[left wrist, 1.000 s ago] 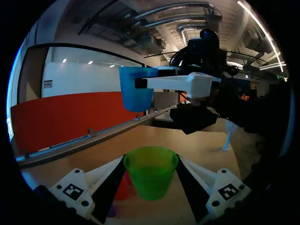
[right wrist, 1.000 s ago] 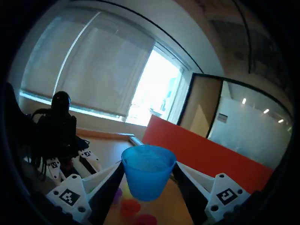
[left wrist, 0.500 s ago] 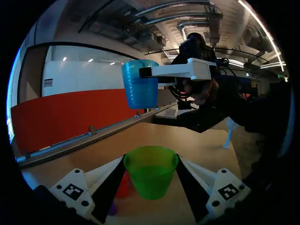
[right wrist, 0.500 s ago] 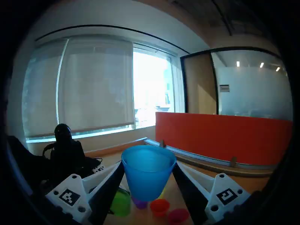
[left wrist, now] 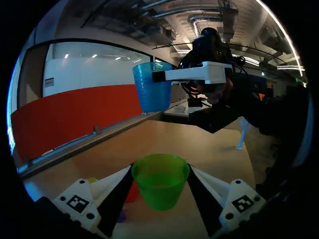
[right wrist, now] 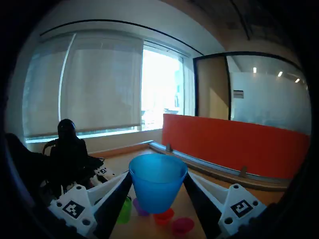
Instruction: Pour water
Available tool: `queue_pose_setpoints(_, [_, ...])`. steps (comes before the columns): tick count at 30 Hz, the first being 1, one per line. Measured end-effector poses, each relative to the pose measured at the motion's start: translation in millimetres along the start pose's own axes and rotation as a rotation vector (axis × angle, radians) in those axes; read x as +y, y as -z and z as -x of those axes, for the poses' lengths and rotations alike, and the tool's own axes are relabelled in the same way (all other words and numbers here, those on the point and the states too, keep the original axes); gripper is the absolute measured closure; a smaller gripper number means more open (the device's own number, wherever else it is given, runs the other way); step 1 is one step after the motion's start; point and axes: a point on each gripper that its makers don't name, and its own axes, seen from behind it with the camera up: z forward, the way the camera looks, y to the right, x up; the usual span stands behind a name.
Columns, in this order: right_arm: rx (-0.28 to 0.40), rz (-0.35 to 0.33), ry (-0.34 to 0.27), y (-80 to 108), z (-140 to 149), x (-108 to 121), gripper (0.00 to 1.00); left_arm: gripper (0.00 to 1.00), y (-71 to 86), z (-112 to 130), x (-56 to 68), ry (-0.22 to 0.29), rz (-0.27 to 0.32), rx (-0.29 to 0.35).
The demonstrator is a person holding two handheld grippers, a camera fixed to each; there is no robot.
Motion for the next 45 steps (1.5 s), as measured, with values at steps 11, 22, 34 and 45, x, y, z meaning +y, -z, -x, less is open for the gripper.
queue_pose_setpoints(11, [-0.065,-0.005,0.055,3.1,30.0,0.4,0.09,0.11,0.9,25.9,-1.1,-0.020,0.007,-0.103])
queue_pose_setpoints(22, [-0.156,0.000,0.099,3.9,69.9,6.5,0.09,0.11,3.5,58.8,-5.6,-0.042,0.007,-0.220])
queue_pose_setpoints(34, [-0.255,-0.019,0.125,1.8,117.9,8.7,0.09,0.11,3.5,85.8,-3.7,-0.052,0.029,-0.299])
queue_pose_setpoints(45, [-0.334,-0.051,0.145,-1.2,156.1,4.5,0.08,0.10,2.3,105.5,-2.0,-0.044,0.047,-0.351])
